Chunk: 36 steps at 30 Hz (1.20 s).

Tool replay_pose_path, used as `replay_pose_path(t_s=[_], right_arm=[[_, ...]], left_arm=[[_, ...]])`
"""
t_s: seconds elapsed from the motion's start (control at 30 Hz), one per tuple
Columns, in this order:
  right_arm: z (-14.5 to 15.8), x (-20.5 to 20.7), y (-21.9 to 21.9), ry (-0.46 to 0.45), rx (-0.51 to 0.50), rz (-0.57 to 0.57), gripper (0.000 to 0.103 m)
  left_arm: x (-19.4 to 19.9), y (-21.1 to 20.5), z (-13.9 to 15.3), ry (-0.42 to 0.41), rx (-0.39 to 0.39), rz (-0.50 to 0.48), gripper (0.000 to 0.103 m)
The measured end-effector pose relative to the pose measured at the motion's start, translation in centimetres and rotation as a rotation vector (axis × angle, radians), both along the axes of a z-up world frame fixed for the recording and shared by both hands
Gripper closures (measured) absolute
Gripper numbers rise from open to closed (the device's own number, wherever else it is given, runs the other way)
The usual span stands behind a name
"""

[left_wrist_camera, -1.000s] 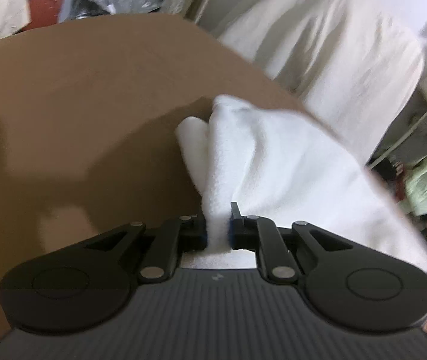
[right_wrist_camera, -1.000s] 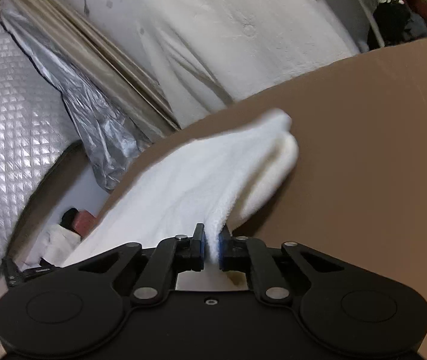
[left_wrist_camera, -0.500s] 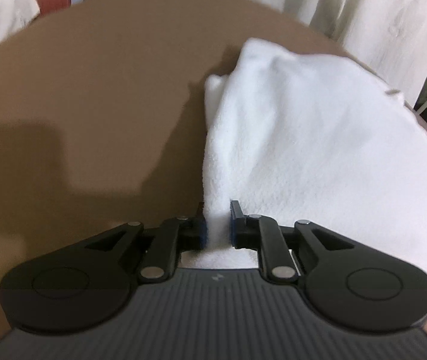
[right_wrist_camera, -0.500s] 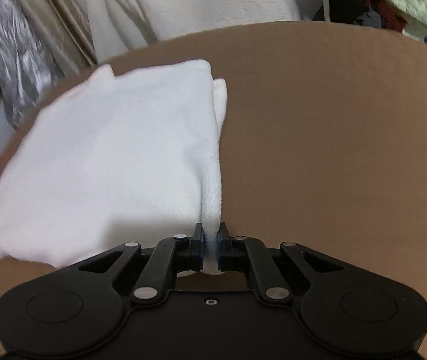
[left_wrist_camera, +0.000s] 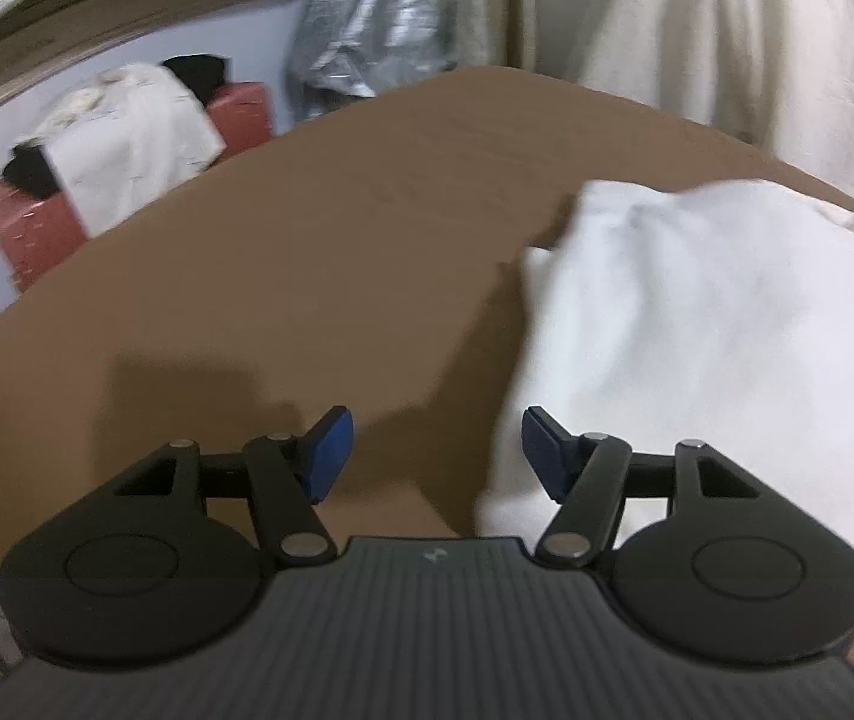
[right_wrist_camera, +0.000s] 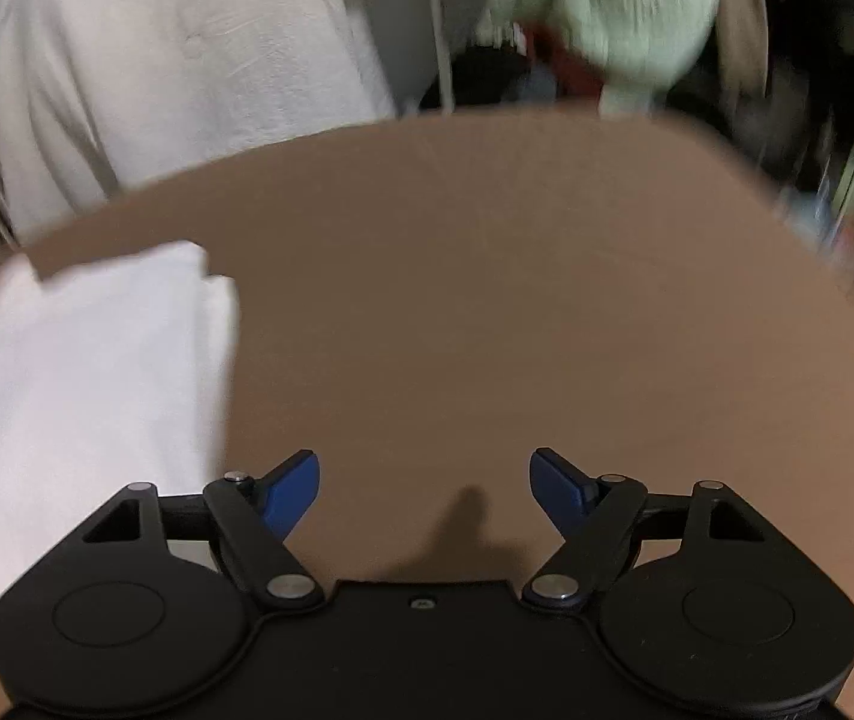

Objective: Fold clothes

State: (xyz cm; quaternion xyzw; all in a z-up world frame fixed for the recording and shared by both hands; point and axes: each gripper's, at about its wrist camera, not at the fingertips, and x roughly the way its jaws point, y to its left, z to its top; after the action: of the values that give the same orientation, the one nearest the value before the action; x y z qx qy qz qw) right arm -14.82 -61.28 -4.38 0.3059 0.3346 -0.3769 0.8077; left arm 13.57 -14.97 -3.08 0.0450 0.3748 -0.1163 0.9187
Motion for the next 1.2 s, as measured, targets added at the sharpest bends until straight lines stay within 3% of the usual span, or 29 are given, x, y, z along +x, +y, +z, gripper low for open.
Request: replay_pose_path(t_s=[0.1,0.17,0.27,0.3,0.47,0.53,0.63,0.7,0.8,0.93,0.97,1.0,1.03,1.1,1.2], right_arm=[[-0.4,-0.2,-0.3,-0.175,0.175,0.027,0.022],[-0.1,-0.5,1.0,-0.203,0.195,0.026,0.022],[-0.3,-2.0,4.2,-0.250,0.172,0.010,0.020],[-0.5,-2.6,5.3,-0.267,0.160,0.004,0.020],[-5.5,-0.8,7.6,-0.387,0.387,0.114,0.020],[-6.6,0.6,7.5,-0.448,0.441,0.125,0.020],[-7.5,0.2,7.3,-0.551,0.313,0.001,0.020],[-8.5,-0.2,6.7,-0.545,0.270,-0.092,0.020],[-10.9,0.0,4.8,-0.655,0.400,-0.195,0.019],[-11.6,3.6,3.3,-0.710,0.336,-0.155,0.017],[-11.6,4.5,3.1,-0.704,0.307,-0.138,0.024],[-11.5,5.1,2.7,-0.712,0.300,-0.125,0.055],[-11.3,5.7,2.3,-0.717,0.290,-0.112,0.076],[-9.0,7.0,1.9,-0.693,0.206,-0.055,0.081],[-2.6,8.4,5.1,-0.538,-0.076,0.129,0.081]], left_arm=[[-1.2,-2.2,1.5,-0.022,-0.049,-0.089,0.041],[-2.3,-4.4,3.1,0.026,-0.075,-0.157,0.041],[-3.8,-9.0,4.3,0.109,-0.044,-0.256,0.041],[-3.8,-10.4,4.2,0.131,-0.064,-0.305,0.041],[-2.5,-16.5,1.4,0.186,-0.116,-0.490,0.041],[-2.5,-17.8,-0.7,0.166,-0.077,-0.511,0.041],[-2.6,-17.8,-3.3,0.198,-0.141,-0.493,0.041],[-2.2,-17.5,-4.4,0.223,-0.194,-0.472,0.041],[-0.7,-17.1,-3.9,0.261,-0.239,-0.468,0.041],[0.7,-16.3,-4.7,0.326,-0.313,-0.458,0.041],[1.1,-15.9,-4.8,0.346,-0.342,-0.453,0.041],[1.6,-15.5,-4.9,0.372,-0.382,-0.443,0.041],[2.3,-14.6,-5.2,0.418,-0.451,-0.421,0.041],[3.4,-13.2,-6.3,0.516,-0.569,-0.369,0.041],[4.7,-12.4,-7.9,0.617,-0.626,-0.371,0.043]])
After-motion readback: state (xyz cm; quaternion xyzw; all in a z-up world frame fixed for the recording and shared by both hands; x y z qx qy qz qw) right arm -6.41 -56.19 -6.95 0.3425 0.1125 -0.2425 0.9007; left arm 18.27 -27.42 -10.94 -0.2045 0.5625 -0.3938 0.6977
